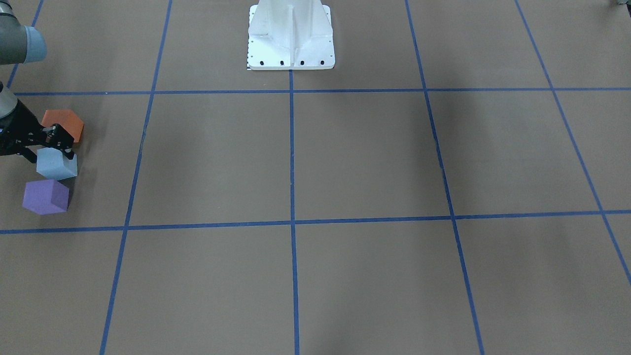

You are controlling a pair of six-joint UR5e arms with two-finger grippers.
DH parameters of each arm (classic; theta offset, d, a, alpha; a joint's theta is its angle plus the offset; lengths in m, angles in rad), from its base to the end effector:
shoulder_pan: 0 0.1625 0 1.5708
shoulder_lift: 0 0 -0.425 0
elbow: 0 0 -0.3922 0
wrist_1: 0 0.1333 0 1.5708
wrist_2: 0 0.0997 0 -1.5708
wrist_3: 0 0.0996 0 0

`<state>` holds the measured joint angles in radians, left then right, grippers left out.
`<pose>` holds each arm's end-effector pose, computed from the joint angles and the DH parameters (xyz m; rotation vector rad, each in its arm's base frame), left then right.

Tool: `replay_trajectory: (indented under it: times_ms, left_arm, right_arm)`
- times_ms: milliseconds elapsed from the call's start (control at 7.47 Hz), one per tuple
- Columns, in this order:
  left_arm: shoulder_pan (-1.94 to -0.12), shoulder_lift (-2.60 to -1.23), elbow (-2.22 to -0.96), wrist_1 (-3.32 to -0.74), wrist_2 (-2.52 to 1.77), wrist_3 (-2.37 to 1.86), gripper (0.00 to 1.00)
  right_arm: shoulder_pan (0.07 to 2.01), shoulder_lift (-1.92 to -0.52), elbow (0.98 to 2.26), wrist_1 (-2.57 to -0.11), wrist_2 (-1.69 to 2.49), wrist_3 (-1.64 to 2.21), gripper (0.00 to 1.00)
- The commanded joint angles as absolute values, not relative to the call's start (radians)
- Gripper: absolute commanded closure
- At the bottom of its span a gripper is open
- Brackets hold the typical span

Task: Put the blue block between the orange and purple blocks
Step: 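Lower the light blue cube between the purple and orange cubes and release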

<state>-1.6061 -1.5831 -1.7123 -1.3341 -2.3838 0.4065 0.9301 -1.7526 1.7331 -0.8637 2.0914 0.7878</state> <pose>-0.0781 -0.4840 0.6039 0.1021 0.8135 0.3166 -0.2001 -0.4086 0.5916 0.1800 -0.8165 -0.0405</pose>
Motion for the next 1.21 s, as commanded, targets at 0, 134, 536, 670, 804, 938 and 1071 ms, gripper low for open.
replay_trajectory:
  times_ms: [0, 134, 536, 670, 804, 938, 1071]
  left_arm:
    - [-1.606, -1.583, -1.713, -1.333, -2.384, 0.407, 0.00]
    - [-1.606, -1.583, -1.713, -1.335, -2.384, 0.407, 0.00]
    - [-1.606, -1.583, -1.713, -1.335, -2.382, 0.407, 0.00]
    - [-1.606, -1.583, -1.713, -1.333, -2.382, 0.407, 0.00]
    - [-1.606, -1.583, -1.713, -1.335, -2.382, 0.407, 0.00]
    - [-1.606, -1.585, -1.712, -1.332, -2.376, 0.403, 0.00]
    - [-1.614, -1.586, -1.713, -1.330, -2.375, 0.408, 0.00]
  right_arm:
    - [1.113, -1.759, 1.752, -0.957, 2.262, 0.583, 0.00]
    - [1.211, -1.761, 1.775, -1.074, 2.290, 0.420, 0.00]
    - [1.504, -1.749, 1.904, -1.597, 2.315, -0.098, 0.00]
    - [1.537, -1.772, 1.885, -1.638, 2.309, -0.147, 0.00]
    - [1.554, -1.788, 1.885, -1.640, 2.315, -0.143, 0.00]
    - [1.554, -1.792, 1.884, -1.638, 2.316, -0.138, 0.00]
    - [1.554, -1.793, 1.881, -1.637, 2.316, -0.135, 0.00]
